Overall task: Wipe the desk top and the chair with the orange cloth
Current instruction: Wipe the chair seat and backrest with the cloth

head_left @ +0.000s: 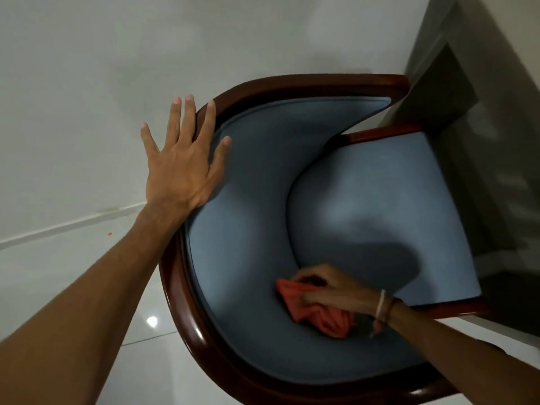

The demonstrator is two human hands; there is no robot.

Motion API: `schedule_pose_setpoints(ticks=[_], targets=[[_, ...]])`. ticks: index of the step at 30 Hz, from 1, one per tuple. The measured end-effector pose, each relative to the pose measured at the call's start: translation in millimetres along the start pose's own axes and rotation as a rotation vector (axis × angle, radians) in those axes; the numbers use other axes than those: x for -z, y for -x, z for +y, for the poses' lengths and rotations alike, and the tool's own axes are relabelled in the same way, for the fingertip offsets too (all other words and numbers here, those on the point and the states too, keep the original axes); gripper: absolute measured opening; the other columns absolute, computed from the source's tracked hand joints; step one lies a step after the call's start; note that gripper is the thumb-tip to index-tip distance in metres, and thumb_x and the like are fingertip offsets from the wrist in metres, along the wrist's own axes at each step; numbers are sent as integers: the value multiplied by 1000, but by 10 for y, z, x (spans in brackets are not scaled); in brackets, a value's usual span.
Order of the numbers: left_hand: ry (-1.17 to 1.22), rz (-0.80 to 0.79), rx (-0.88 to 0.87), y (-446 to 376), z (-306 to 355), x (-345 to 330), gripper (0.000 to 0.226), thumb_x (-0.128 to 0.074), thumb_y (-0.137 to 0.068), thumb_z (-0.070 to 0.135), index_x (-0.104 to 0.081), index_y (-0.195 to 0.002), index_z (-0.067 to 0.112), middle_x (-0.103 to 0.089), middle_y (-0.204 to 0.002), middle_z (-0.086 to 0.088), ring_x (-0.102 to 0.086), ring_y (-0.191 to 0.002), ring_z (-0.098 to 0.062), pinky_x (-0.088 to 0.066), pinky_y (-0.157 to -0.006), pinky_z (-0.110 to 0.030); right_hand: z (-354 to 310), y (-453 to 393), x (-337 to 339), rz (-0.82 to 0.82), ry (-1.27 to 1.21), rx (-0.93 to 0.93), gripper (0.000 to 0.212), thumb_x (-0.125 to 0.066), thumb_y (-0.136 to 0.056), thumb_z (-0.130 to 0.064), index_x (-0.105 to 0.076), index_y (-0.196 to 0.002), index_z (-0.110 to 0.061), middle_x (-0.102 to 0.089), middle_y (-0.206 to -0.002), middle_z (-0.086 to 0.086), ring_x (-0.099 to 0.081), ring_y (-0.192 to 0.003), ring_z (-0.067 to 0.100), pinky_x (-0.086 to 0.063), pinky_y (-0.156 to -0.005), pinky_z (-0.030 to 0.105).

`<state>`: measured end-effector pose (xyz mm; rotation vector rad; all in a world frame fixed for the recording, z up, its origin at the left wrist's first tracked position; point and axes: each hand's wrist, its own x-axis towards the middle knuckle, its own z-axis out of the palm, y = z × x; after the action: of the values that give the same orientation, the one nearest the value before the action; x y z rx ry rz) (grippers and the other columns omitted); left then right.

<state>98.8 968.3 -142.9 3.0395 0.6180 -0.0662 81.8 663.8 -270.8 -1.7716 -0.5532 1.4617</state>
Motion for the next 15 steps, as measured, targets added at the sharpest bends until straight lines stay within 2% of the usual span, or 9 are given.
schedule_pose_setpoints(ticks=[1, 2, 4, 6, 7, 9, 11, 13, 15], targets=[[1, -5, 4, 2, 6, 0, 64, -18, -106, 54, -8, -162, 25, -3, -171, -9, 3, -158, -26, -7, -121, -72, -31, -5, 77, 88, -109, 7, 21, -78, -85, -26, -74, -105, -30, -74, -99, -16, -66, -86, -13, -50, -84, 8], [-1, -9, 7, 5, 10, -2, 63, -18, -106, 54, -7, -162, 26, -3, -171, -8, 4, -158, -26, -7, -121, -71, -72, -83, 134, 257, -245, 14, 17, -77, -88, -17, -75, -103, -24, -76, -98, -8, -67, -81, -13, -52, -84, 13], [-5, -6, 11, 3, 4, -9, 63, -18, -106, 54, -6, -162, 27, -2, -171, -7, 4, -158, -25, -8, -121, -71, -227, -364, 151, 552, -432, 46, 12, -73, -91, -8, -75, -99, -16, -75, -95, 2, -69, -82, -1, -54, -81, 17], [-4, -3, 8, -4, -4, -20, 63, -18, -105, 54, -7, -161, 28, -2, -171, -7, 4, -158, -25, -7, -121, -71, -460, -695, -30, 570, -479, 95, 5, -69, -95, -13, -72, -99, -16, -73, -95, 4, -67, -87, 12, -54, -83, 24], [-4, 1, 3, -7, -12, -27, 63, -18, -105, 54, -7, -161, 28, -3, -171, -8, 4, -158, -25, -7, -121, -71, -545, -856, -184, 571, -440, 92, 9, -66, -98, -21, -69, -104, -15, -71, -103, 6, -66, -95, 16, -52, -90, 30], [-3, 6, -3, -10, -25, -40, 63, -18, -105, 55, -8, -161, 28, -4, -171, -8, 3, -158, -26, -7, -121, -71, -620, -1056, -456, 664, -301, 27, 35, -58, -100, -42, -61, -127, -19, -61, -129, 10, -56, -123, 26, -41, -111, 39], [0, 11, -6, -21, -37, -57, 63, -17, -105, 56, -8, -161, 28, -4, -171, -9, 2, -158, -26, -6, -121, -72, -674, -1018, -564, 696, -296, 2, 64, -49, -97, -58, -41, -152, -25, -42, -153, 11, -39, -144, 25, -28, -126, 45], [4, 21, -11, -34, -41, -71, 64, -17, -104, 58, -9, -161, 28, -5, -171, -9, 1, -158, -26, -6, -120, -72, -679, -909, -588, 593, -302, 47, 76, -47, -95, -65, -34, -156, -22, -40, -154, 7, -37, -145, 22, -24, -128, 52], [3, 33, -15, -29, -46, -82, 65, -17, -104, 59, -10, -161, 29, -6, -171, -10, 0, -158, -27, -7, -120, -73, -679, -747, -630, 458, -272, 49, 73, -49, -97, -62, -30, -158, -27, -32, -163, 4, -26, -153, 20, -15, -131, 53]])
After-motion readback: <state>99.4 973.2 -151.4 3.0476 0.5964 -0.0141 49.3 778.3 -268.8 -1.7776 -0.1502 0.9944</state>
